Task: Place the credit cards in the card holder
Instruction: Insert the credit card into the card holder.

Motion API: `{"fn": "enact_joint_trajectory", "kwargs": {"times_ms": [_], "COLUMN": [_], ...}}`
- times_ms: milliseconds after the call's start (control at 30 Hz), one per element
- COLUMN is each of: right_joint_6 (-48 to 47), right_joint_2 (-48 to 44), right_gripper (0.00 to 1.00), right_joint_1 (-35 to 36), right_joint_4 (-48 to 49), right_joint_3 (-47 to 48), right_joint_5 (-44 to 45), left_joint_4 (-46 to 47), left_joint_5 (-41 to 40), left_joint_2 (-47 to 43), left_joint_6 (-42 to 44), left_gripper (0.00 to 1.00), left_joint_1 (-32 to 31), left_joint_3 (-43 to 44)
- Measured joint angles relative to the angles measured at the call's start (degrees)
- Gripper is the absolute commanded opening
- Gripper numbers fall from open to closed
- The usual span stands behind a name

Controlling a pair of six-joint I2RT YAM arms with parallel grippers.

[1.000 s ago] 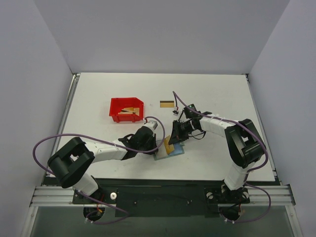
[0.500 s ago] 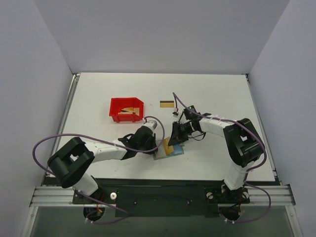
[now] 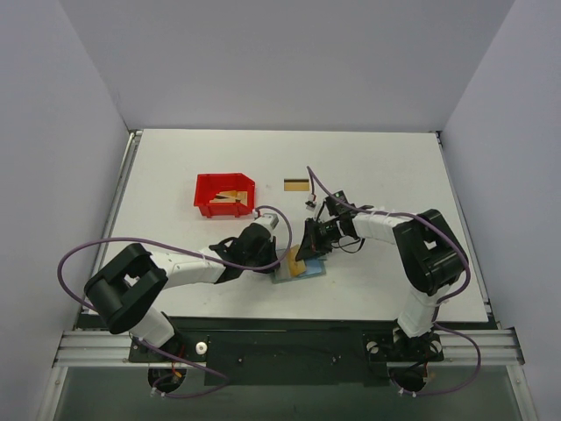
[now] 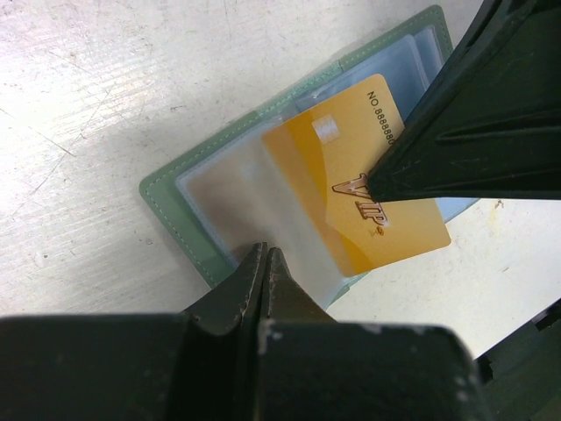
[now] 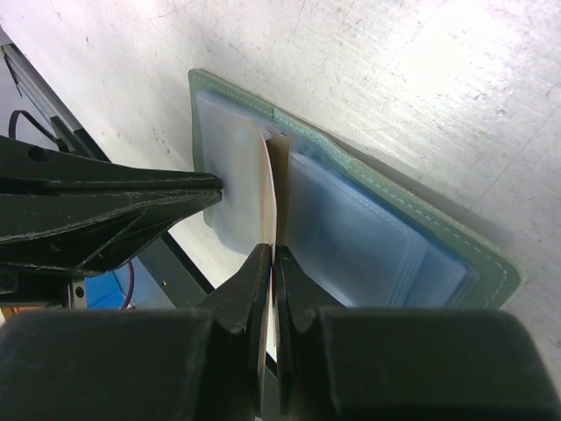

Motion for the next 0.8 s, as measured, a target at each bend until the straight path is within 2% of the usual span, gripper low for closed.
{"fn": "enact_joint_trajectory", "kwargs": {"times_ms": [367,800], "right_joint_6": [3.8,6.0], "right_joint_2": [0.1,1.9], "right_gripper": [0.00,0.00], "right_joint_1": [0.0,0.4], "right_joint_4": [7.6,11.0], "right_joint_3": [-3.7,-4.3], "right_joint_5": [-2.3,-3.6], "left_joint_4": [-0.6,-11.1], "left_joint_5": [-0.6,-4.9], "left_joint_2": [-0.3,-7.4], "left_joint_6": [0.0,0.0], "left_gripper": [0.00,0.01], "left_joint_1": [0.2,2.8], "left_joint_3": [0.0,-1.7]}}
